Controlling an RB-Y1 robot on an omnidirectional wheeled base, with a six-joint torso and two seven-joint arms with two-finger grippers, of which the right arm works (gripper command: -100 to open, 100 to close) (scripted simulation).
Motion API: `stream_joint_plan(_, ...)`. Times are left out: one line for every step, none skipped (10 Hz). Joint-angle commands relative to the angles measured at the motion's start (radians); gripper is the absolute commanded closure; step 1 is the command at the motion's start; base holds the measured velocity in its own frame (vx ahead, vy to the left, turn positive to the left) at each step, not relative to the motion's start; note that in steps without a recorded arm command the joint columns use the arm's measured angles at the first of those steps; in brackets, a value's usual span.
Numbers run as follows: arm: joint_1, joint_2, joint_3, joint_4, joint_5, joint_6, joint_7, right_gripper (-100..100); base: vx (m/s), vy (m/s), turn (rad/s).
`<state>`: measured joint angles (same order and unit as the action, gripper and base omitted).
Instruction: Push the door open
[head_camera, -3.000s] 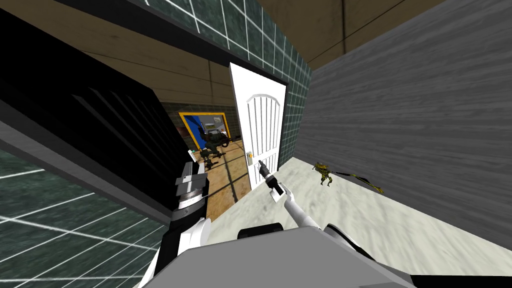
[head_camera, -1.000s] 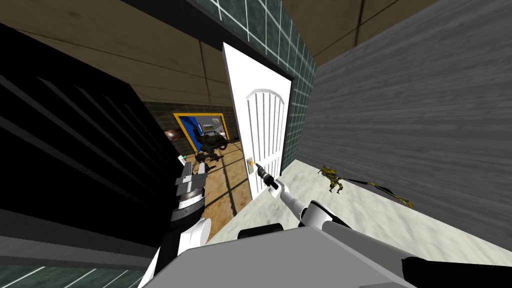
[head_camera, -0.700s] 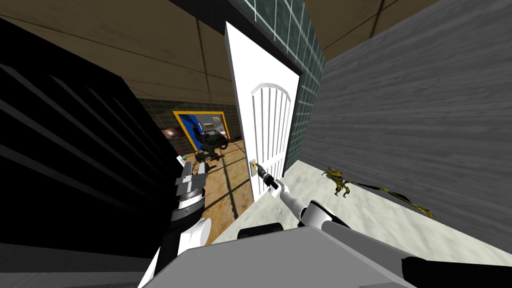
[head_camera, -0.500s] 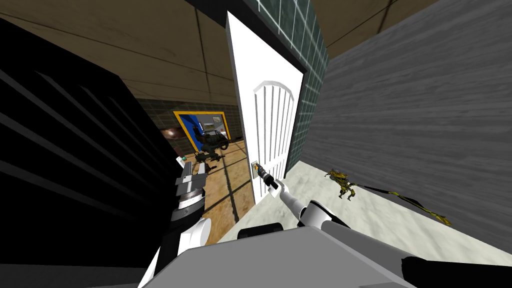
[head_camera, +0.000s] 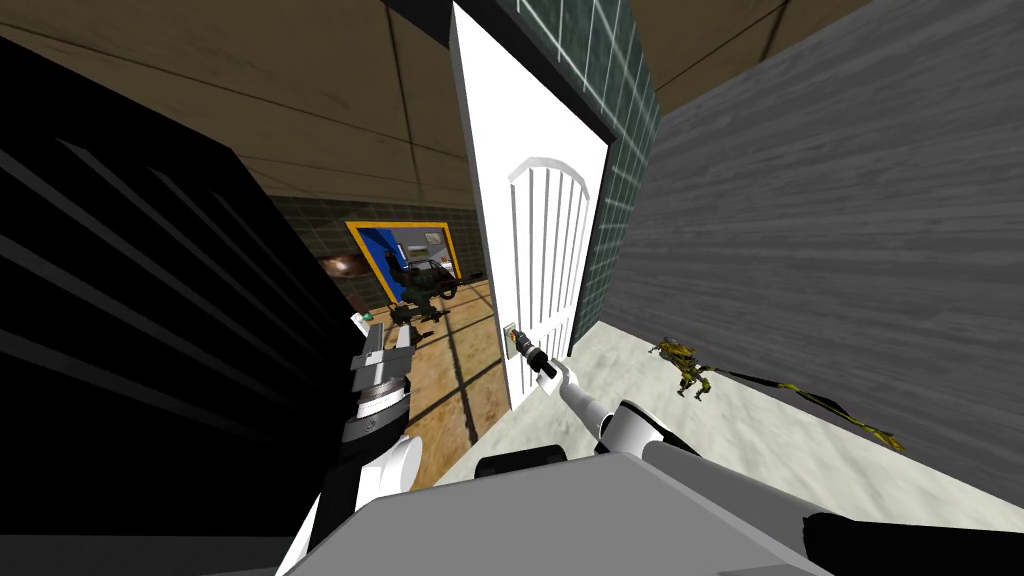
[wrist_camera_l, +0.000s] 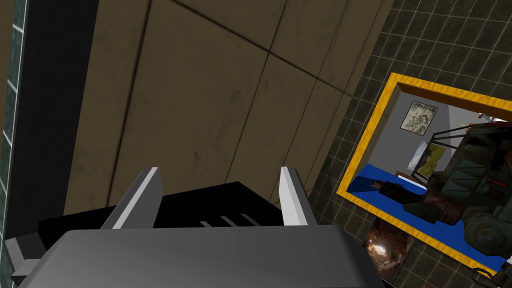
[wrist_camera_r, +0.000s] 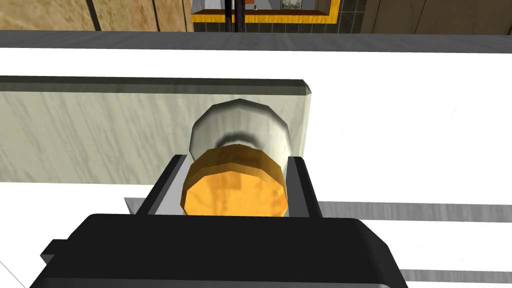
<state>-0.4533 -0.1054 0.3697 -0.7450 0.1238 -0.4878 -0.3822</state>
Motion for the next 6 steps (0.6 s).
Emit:
stream_joint_plan(0.0,0.001,0.0,-0.001,-0.001,-0.001,-0.001,100,0.0,0.0,0.0)
stream_joint_plan(0.0,0.001,0.0,-0.001,-0.001,-0.001,-0.001,100,0.0,0.0,0.0)
stream_joint_plan(0.0,-0.001,-0.01,0.002,-0.003,0.001,0.005,100,0.076,0.084,-0.024)
stream_joint_plan(0.0,-0.001,-0.014,0.002,-0.004,0.001,0.007,100,0.126,0.126,-0.041)
stream_joint_plan(0.0,-0.002,-0.023,0.004,-0.006,0.002,0.012,100,0.128,0.133,-0.043)
stream_joint_plan(0.001,-0.003,-0.029,0.005,-0.008,0.002,0.015,100,0.131,0.109,-0.026)
